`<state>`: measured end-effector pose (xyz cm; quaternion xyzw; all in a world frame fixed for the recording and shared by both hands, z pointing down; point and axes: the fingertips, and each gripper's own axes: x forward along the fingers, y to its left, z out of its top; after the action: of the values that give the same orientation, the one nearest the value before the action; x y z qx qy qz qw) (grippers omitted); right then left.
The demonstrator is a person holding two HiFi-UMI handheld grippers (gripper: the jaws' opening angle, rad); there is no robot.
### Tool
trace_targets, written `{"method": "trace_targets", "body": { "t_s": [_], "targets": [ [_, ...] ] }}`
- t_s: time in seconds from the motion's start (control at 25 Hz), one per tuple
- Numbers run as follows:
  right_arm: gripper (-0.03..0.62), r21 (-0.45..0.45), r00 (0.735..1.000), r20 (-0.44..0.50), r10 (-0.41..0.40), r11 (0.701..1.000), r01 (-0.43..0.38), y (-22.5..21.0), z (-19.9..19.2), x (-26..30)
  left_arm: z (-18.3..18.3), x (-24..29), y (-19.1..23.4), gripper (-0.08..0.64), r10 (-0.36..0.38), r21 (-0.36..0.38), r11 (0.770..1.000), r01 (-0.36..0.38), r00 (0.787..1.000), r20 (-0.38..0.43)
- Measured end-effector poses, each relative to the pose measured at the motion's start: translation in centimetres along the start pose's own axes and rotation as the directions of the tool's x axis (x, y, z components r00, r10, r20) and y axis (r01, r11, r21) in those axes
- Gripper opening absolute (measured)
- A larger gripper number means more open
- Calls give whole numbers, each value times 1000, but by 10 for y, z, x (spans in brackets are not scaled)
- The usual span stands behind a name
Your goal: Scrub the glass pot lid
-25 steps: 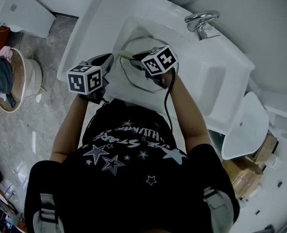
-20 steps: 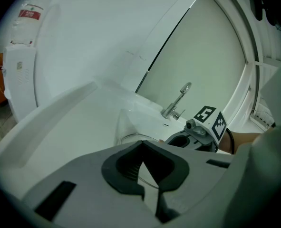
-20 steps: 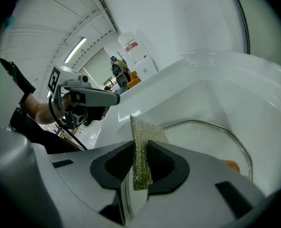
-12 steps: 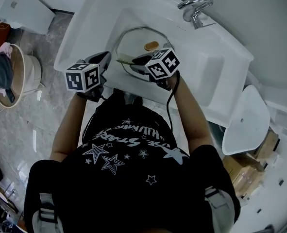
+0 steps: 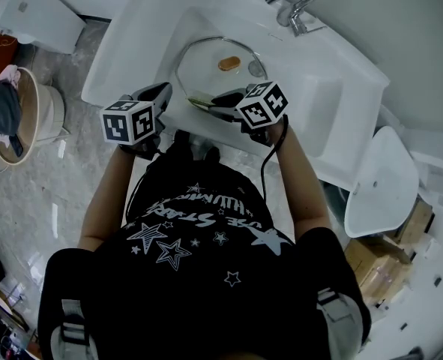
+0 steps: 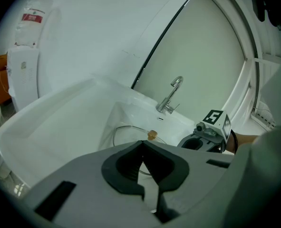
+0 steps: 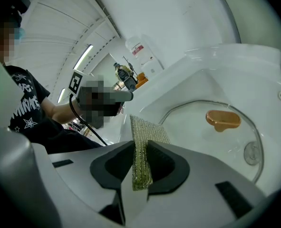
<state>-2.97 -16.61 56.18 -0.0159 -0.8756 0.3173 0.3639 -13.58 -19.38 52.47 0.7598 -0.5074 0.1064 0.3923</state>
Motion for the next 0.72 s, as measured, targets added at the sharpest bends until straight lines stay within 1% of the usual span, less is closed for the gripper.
{"method": "trace_targets", "body": {
  "t_s": [0.16, 0.28, 0.4, 0.52, 0.6, 0.72],
  "targets": [
    [84, 19, 1000, 7, 13, 1000, -13, 5, -8, -5, -2, -1, -2, 8, 1, 4, 1000, -1, 1000, 0],
    [84, 15, 999, 37, -7, 1000, 7, 4, -7, -11, -1, -2, -4, 8, 0, 2, 1000, 0, 1000, 5],
    [81, 4, 996, 77, -52, 999, 52, -3, -4, -25, 2, -1, -4, 8, -1, 4, 1000, 1, 1000, 8],
    [80, 8, 990, 93, -107, 994, 106, -17, -8, -46, 4, 2, -4, 8, -4, 7, 1000, 4, 1000, 9],
    [80, 21, 983, 93, -157, 988, 156, -31, -13, -62, 6, 4, -3, 8, -7, 7, 1000, 7, 1000, 8],
    [78, 44, 965, 93, -245, 969, 242, -54, -19, -86, 8, 8, 0, 8, -9, 5, 1000, 9, 1000, 7]
  ]
}}
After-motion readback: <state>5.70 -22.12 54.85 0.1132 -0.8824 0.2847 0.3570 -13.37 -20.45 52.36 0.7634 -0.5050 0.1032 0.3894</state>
